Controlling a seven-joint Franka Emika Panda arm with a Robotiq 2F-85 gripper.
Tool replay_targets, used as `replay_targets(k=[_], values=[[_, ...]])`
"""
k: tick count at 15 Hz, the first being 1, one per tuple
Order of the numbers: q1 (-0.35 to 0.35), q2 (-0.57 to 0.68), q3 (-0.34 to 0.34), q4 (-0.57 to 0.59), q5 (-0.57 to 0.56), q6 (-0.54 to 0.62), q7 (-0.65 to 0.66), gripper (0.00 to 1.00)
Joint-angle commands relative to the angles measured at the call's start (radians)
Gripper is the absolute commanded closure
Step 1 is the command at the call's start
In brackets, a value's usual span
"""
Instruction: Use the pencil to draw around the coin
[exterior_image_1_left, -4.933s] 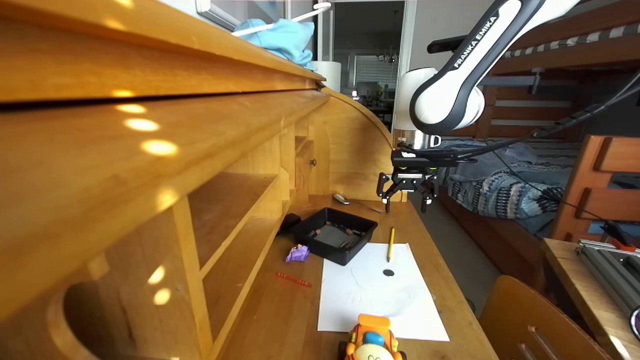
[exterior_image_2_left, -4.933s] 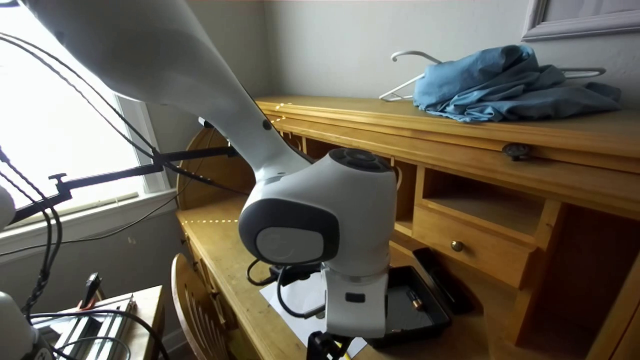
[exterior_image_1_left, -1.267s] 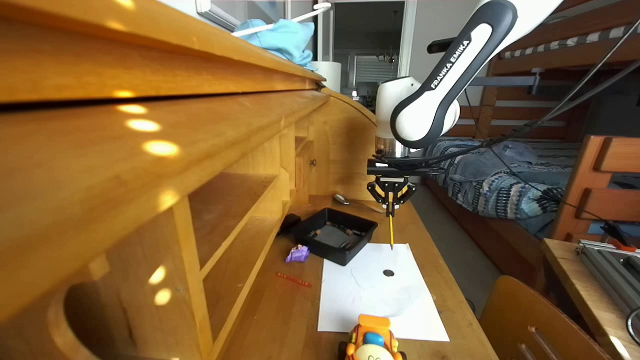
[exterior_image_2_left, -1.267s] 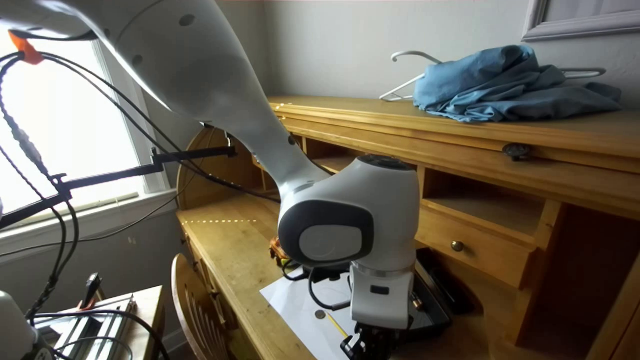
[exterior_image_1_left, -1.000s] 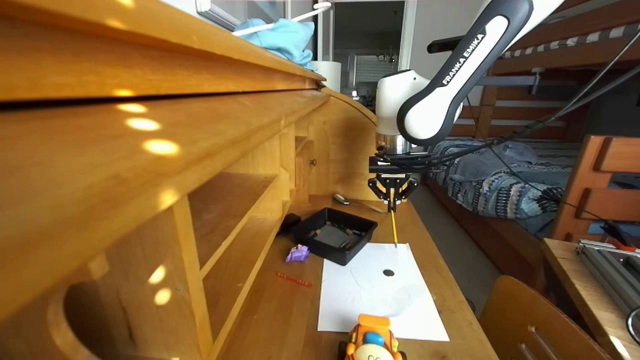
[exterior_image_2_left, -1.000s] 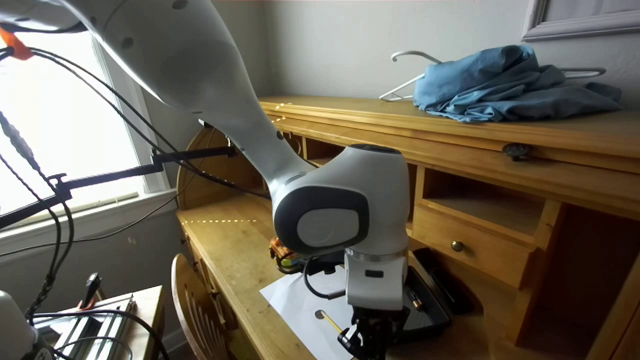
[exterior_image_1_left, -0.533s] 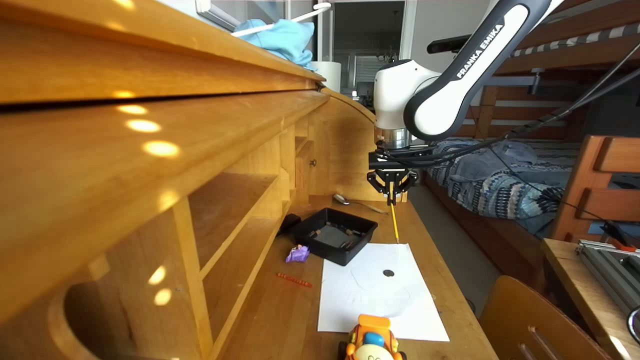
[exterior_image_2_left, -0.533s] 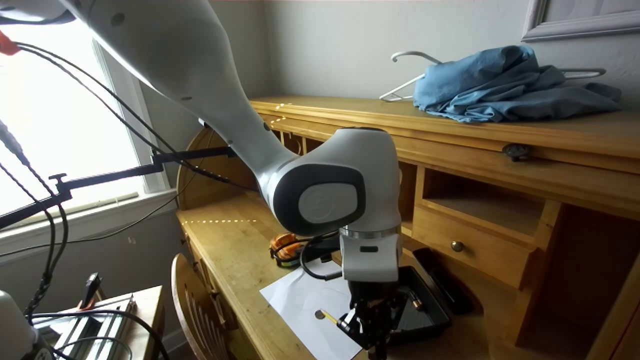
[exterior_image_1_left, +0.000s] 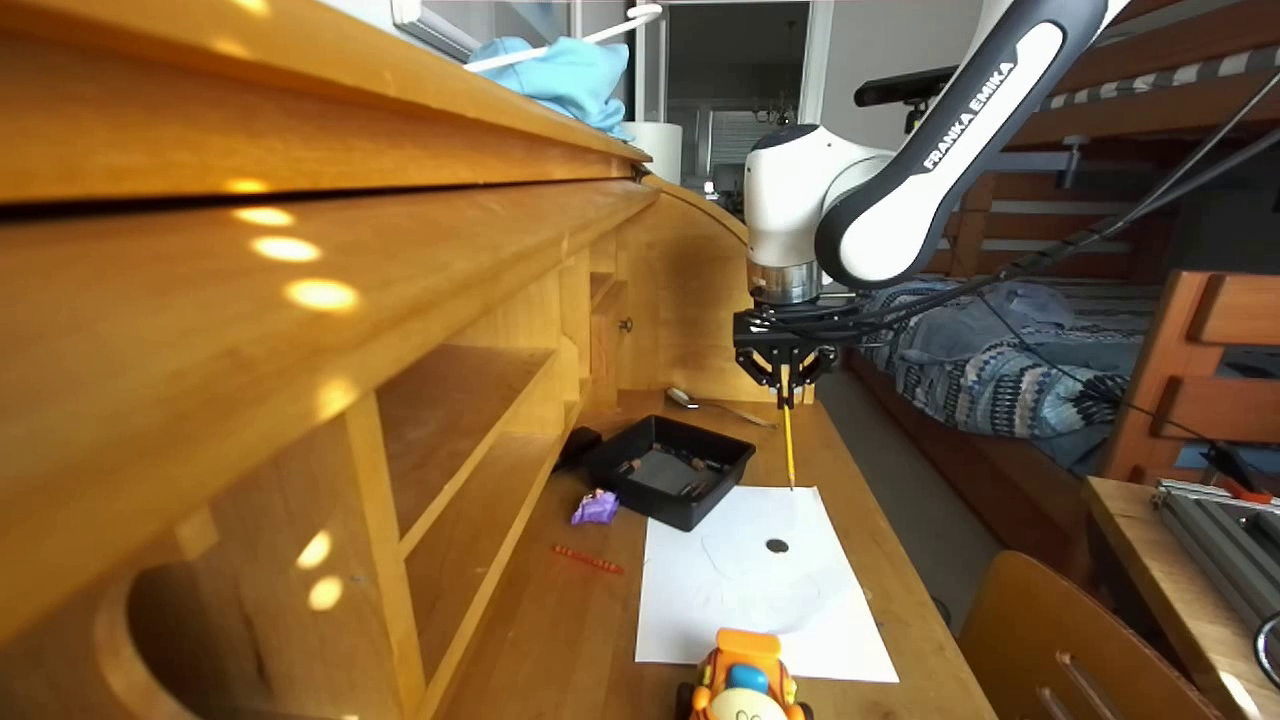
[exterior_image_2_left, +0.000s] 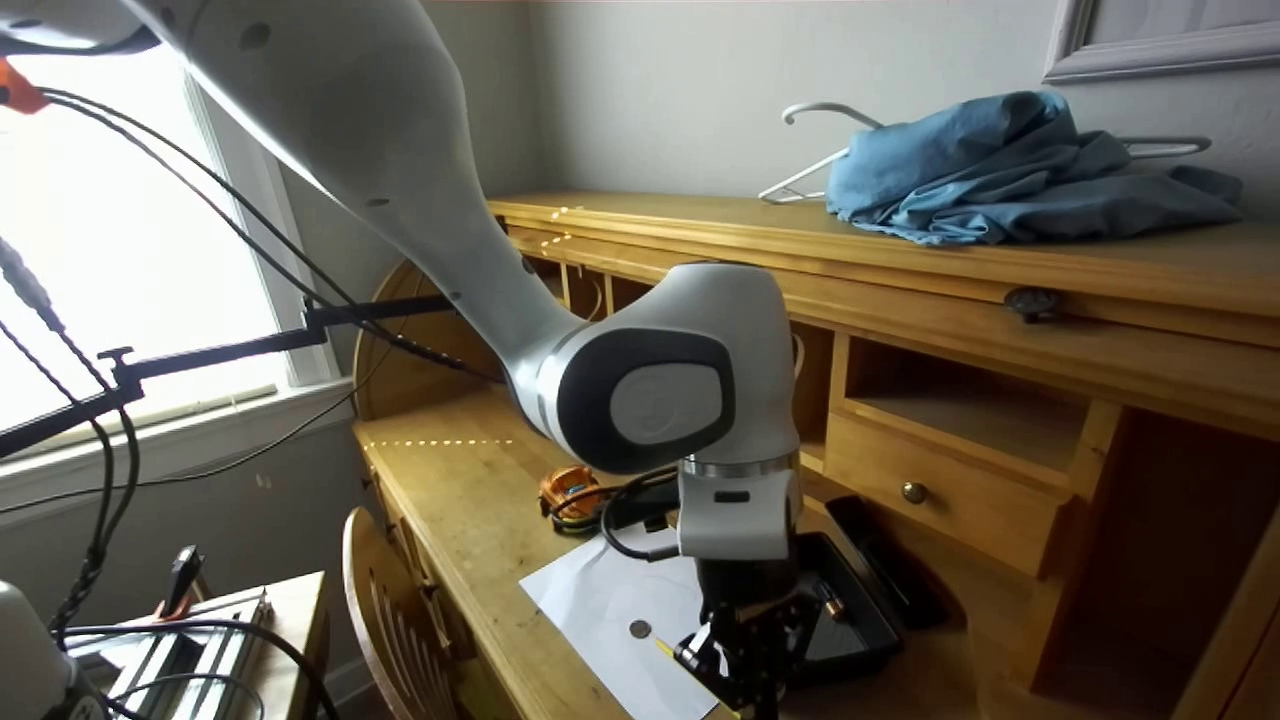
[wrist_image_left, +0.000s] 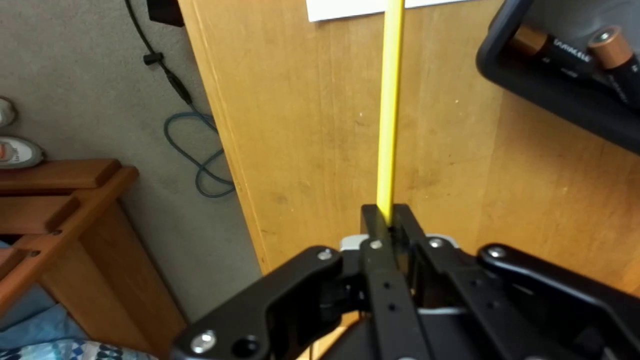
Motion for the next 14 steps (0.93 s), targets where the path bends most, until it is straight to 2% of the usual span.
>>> replay_targets(k=[1, 6, 14], values=[[0.019, 0.018, -0.008, 0.028, -0.105, -0.046, 0.139, 0.98], [0.014, 0.027, 0.026, 0.052, -0.156, -0.091, 0.211, 0.98], [0.02, 0.093, 0.087, 0.137, -0.157, -0.165, 0.217, 0.98]])
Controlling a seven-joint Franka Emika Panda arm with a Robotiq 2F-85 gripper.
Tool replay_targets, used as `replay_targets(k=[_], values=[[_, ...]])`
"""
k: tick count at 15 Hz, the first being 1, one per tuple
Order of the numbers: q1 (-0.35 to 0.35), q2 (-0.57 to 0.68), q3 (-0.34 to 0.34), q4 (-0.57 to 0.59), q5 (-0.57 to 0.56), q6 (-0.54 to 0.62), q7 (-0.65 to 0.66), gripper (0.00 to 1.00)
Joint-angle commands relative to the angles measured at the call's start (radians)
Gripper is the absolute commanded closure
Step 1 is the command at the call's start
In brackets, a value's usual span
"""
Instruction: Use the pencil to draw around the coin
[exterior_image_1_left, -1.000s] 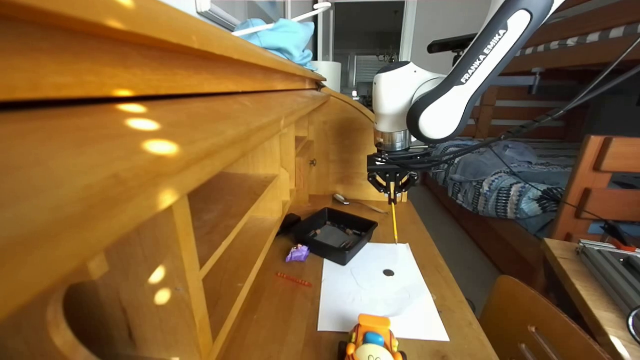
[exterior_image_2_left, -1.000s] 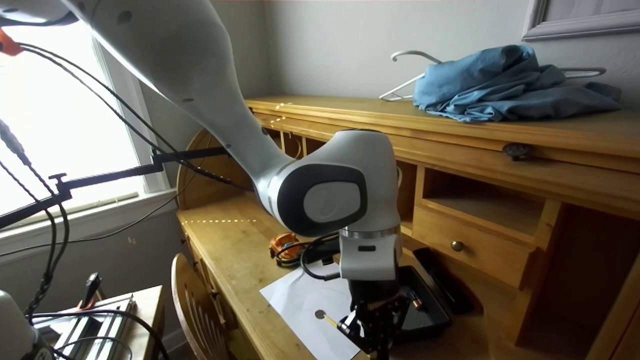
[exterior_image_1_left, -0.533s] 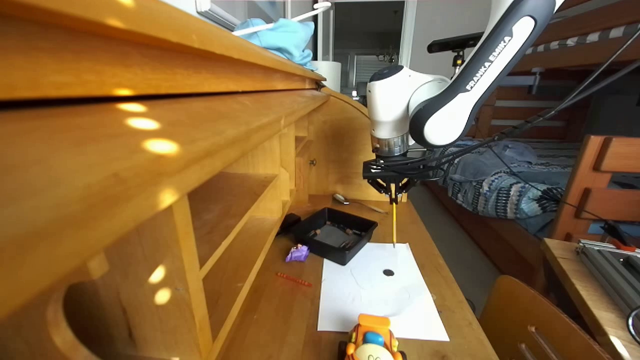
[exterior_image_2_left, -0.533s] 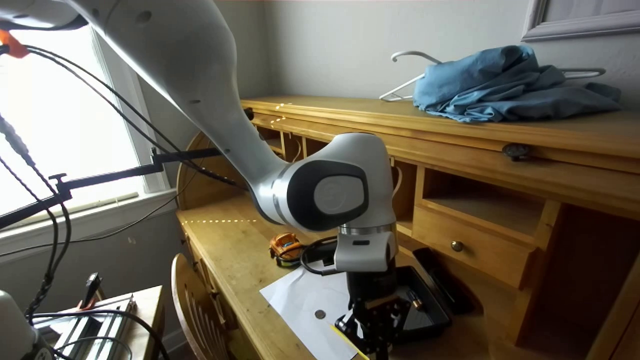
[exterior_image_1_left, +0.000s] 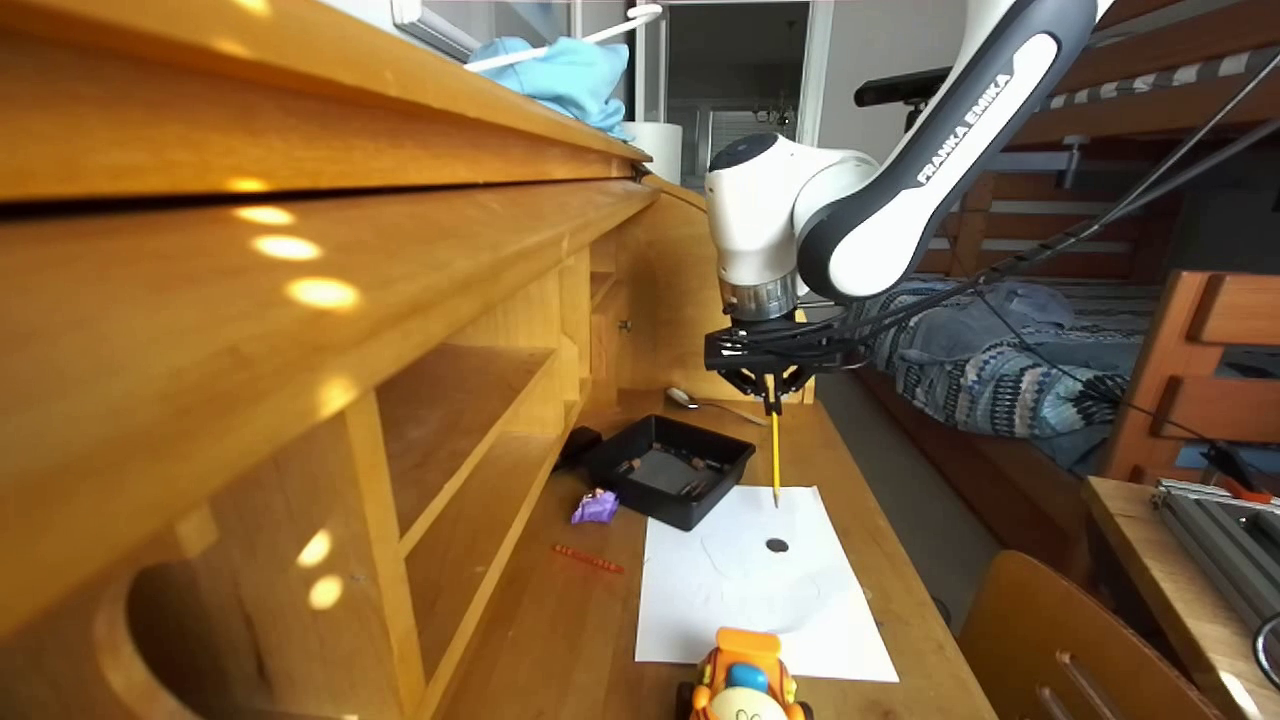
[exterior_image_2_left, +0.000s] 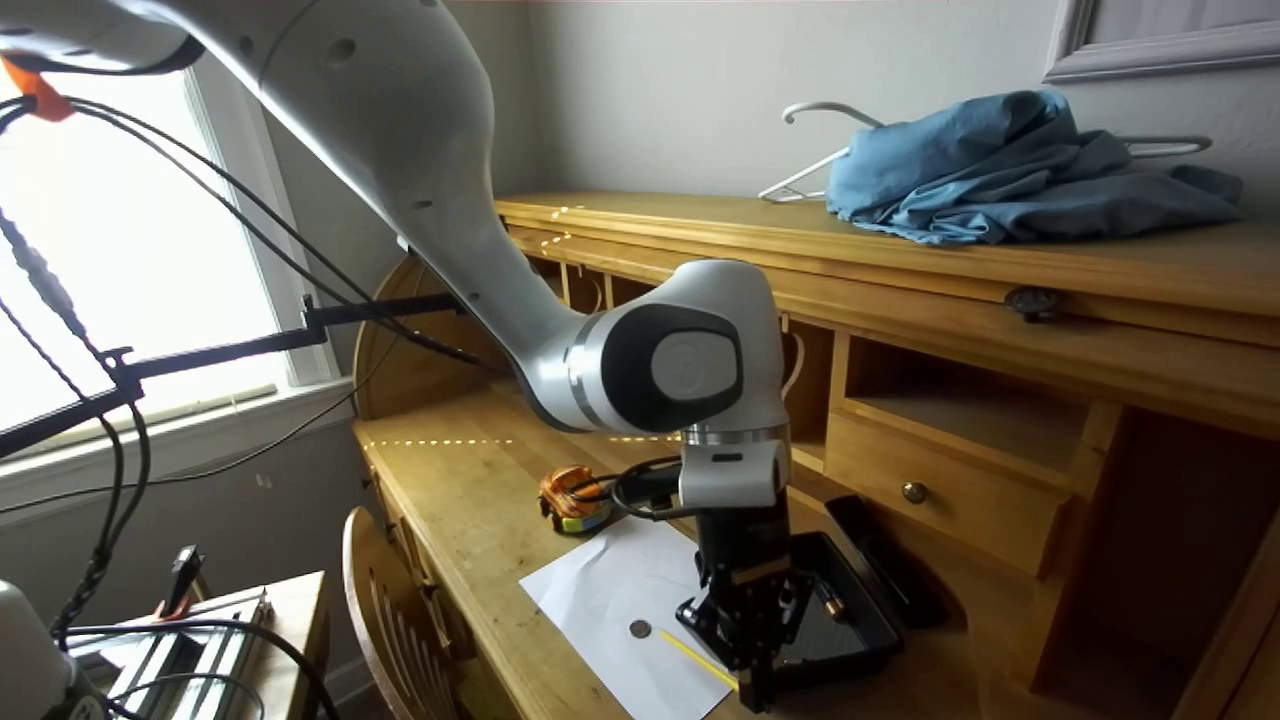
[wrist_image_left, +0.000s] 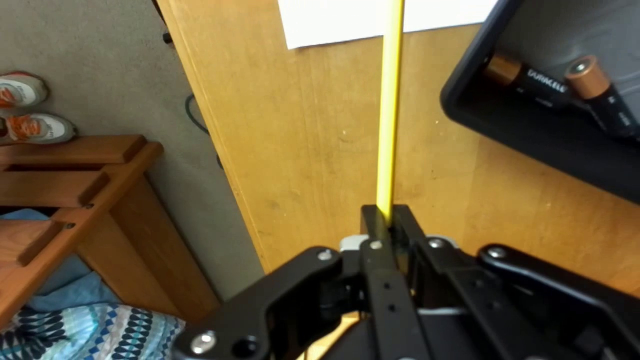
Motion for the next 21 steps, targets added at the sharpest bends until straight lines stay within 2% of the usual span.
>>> replay_targets(k=[1, 21], values=[[0.007, 0.05, 0.023, 0.06, -0.031, -0.048, 0.032, 0.98], [0.041, 0.146, 0.03, 0.164, -0.036, -0.127, 0.026, 0.98]])
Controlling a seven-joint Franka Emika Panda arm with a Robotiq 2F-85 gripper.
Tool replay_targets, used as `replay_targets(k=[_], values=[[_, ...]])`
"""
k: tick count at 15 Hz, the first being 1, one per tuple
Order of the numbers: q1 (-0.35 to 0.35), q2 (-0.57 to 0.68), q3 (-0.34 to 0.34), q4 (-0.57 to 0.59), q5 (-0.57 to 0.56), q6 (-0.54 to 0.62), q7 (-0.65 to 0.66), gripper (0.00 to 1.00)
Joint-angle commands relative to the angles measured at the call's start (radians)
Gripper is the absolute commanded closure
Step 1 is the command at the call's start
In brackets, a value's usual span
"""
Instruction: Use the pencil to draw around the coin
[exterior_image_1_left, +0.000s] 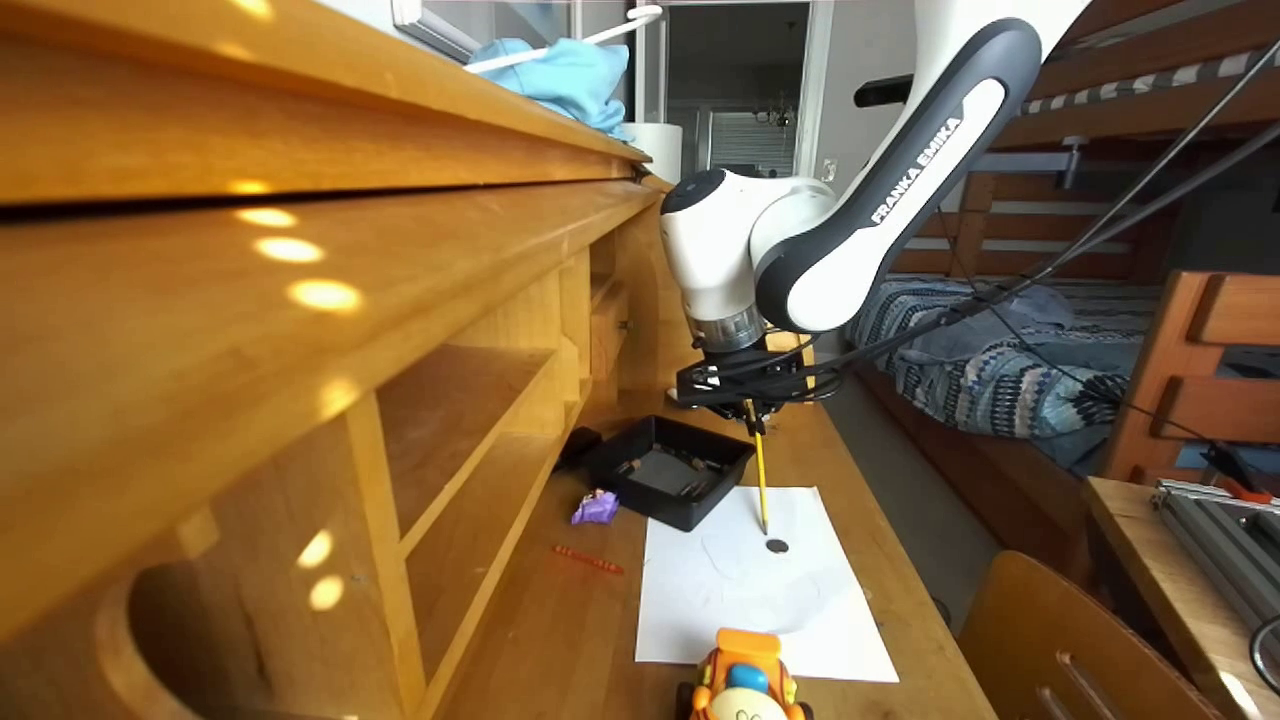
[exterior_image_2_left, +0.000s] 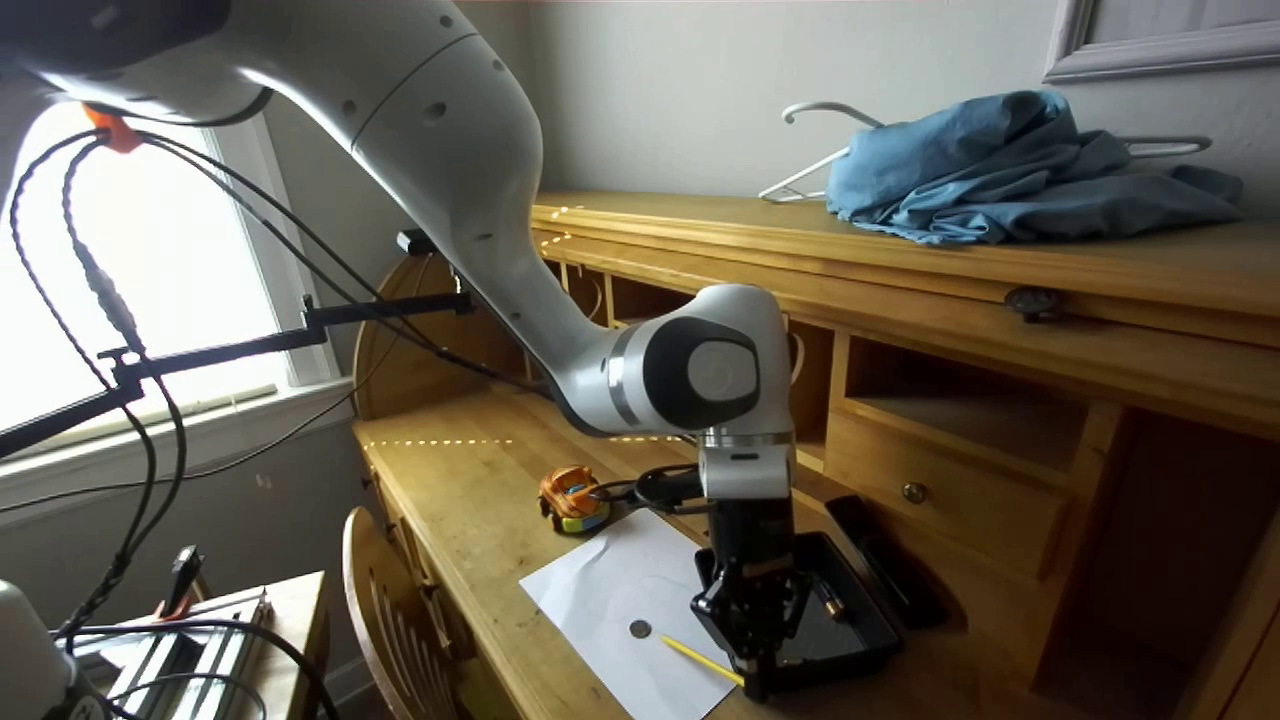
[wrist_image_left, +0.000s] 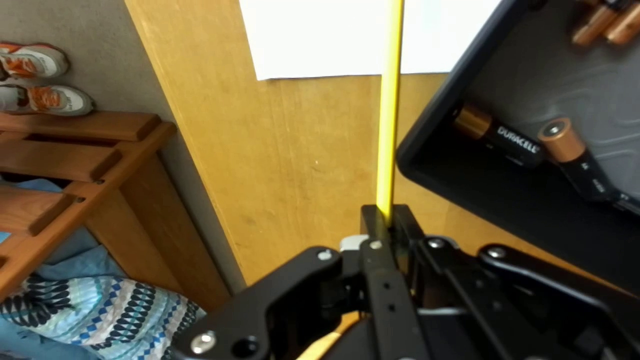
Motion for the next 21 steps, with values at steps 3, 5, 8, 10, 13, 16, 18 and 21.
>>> replay_targets(k=[3, 5, 8, 10, 13, 16, 18, 21], values=[[0.009, 0.026, 0.007, 0.037, -0.037, -0.036, 0.026, 0.98], [0.011, 0.031, 0.007, 0.043, -0.038, -0.044, 0.027, 0.98], [0.012, 0.033, 0.008, 0.048, -0.035, -0.047, 0.029, 0.98], [0.014, 0.035, 0.007, 0.05, -0.037, -0.048, 0.033, 0.98], [0.016, 0.036, 0.007, 0.054, -0.039, -0.053, 0.035, 0.98], [0.017, 0.038, 0.007, 0.058, -0.04, -0.056, 0.036, 0.98], [0.019, 0.041, 0.008, 0.064, -0.04, -0.058, 0.037, 0.98], [0.022, 0.049, 0.01, 0.08, -0.039, -0.064, 0.038, 0.98]])
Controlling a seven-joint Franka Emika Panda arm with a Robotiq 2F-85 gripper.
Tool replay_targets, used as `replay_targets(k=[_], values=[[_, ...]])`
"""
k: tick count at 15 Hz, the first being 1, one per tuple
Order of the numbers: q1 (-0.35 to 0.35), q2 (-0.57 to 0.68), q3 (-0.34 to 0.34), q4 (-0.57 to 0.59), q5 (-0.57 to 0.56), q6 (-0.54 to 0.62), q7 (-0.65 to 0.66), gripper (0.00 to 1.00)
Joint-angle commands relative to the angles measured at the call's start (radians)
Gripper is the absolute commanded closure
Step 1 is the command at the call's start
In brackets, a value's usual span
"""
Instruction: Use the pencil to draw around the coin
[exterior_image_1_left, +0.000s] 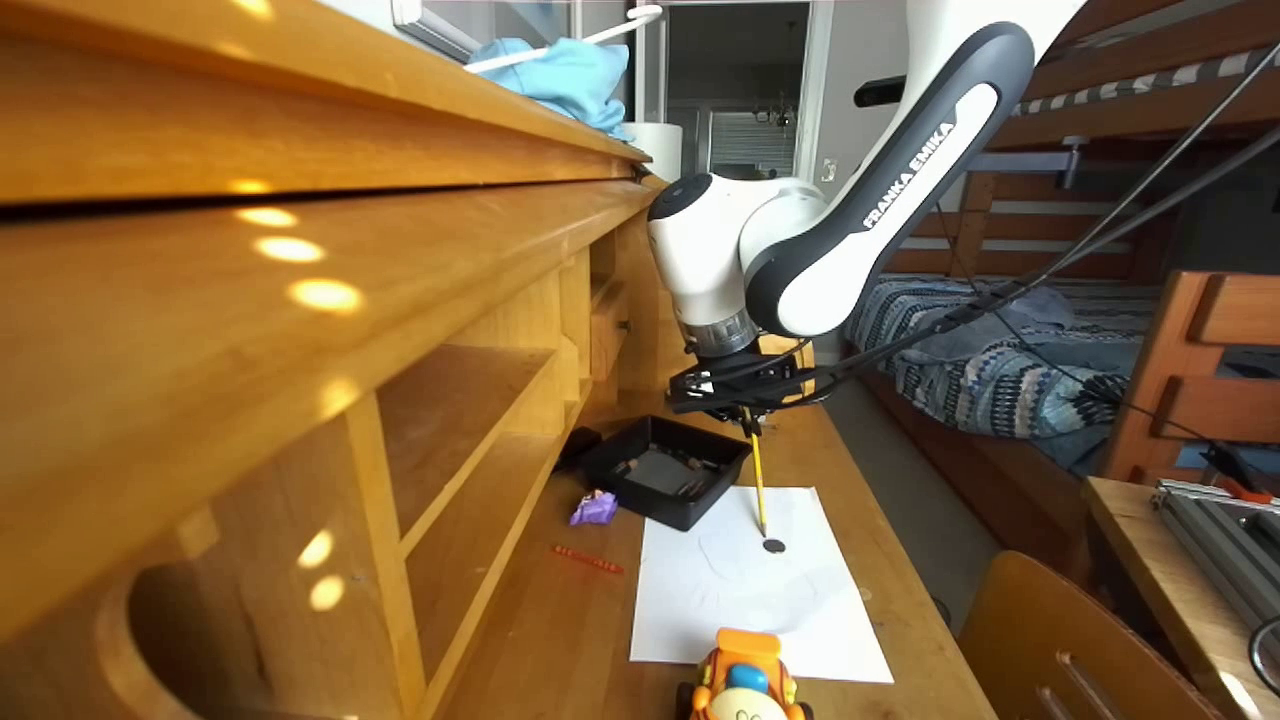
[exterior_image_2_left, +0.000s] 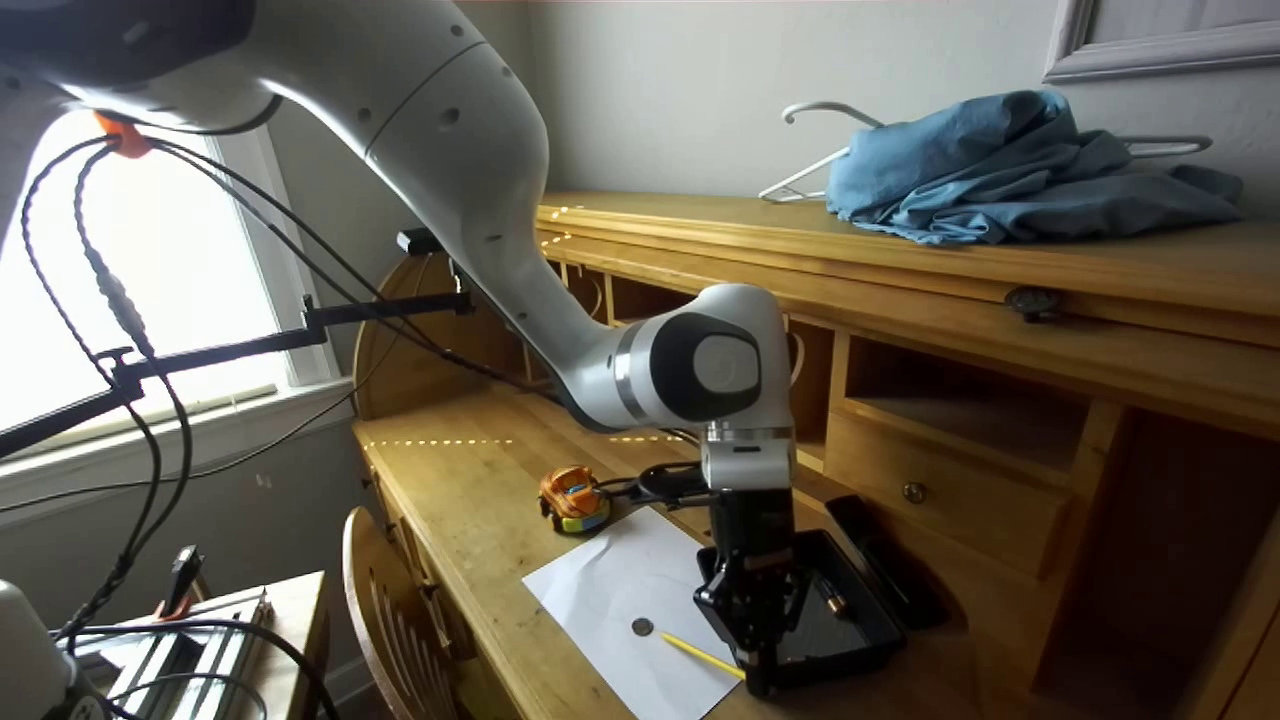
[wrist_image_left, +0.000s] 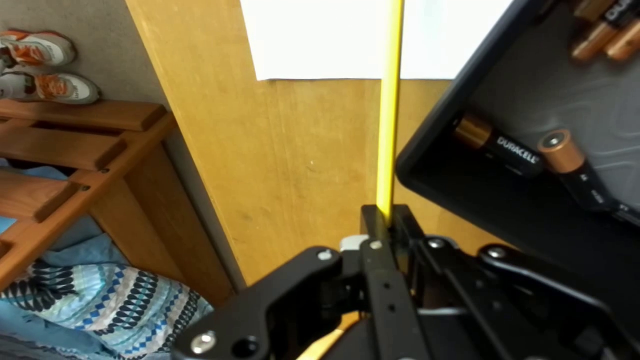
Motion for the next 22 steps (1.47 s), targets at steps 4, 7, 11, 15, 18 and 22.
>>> replay_targets(k=[4, 7, 11, 15, 18, 22], values=[[0.011, 0.041, 0.013, 0.064, -0.032, -0.035, 0.039, 0.98], [0.016, 0.052, 0.013, 0.078, -0.033, -0.042, 0.039, 0.98], [0.019, 0.055, 0.009, 0.08, -0.035, -0.044, 0.043, 0.98], [0.025, 0.042, -0.002, 0.064, -0.061, -0.047, 0.067, 0.98], [0.029, 0.037, -0.006, 0.058, -0.089, -0.053, 0.09, 0.98], [0.025, 0.034, -0.001, 0.055, -0.112, -0.063, 0.115, 0.98]])
